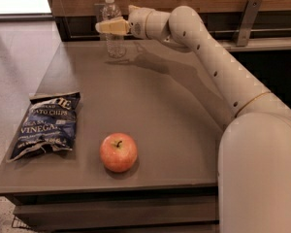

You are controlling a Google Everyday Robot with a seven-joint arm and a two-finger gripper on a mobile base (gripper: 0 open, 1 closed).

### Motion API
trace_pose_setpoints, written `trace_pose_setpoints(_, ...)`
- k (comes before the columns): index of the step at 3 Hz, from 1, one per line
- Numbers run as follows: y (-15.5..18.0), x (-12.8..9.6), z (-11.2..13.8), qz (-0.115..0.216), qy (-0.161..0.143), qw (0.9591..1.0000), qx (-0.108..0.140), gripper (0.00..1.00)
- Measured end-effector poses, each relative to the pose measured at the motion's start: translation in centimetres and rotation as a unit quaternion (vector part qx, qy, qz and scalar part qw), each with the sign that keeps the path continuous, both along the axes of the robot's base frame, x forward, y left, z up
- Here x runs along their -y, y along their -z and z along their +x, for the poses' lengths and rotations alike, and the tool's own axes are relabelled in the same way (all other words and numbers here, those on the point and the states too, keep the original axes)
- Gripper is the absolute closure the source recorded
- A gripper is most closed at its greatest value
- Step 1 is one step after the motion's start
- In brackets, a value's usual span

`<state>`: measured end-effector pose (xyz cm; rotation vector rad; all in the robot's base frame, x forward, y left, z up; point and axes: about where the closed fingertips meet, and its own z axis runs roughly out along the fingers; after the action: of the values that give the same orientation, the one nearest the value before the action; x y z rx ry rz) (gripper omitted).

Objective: Move water bottle near blue chip bag

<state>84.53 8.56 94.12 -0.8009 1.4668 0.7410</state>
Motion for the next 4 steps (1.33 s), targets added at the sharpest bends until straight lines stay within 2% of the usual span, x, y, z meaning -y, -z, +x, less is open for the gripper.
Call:
trace_pose_setpoints(1, 0.1, -0.3, 0.0, 0.0, -0.002, 1.0, 0.0, 0.37)
trace_pose_setpoints(3, 0.3, -1.3, -0.2, 0.001, -0.009, 1.0, -0.002, 1.0)
trace_pose_setpoints(4, 0.3, -1.3, -0.2, 0.001, -0.009, 1.0, -0.002, 1.0)
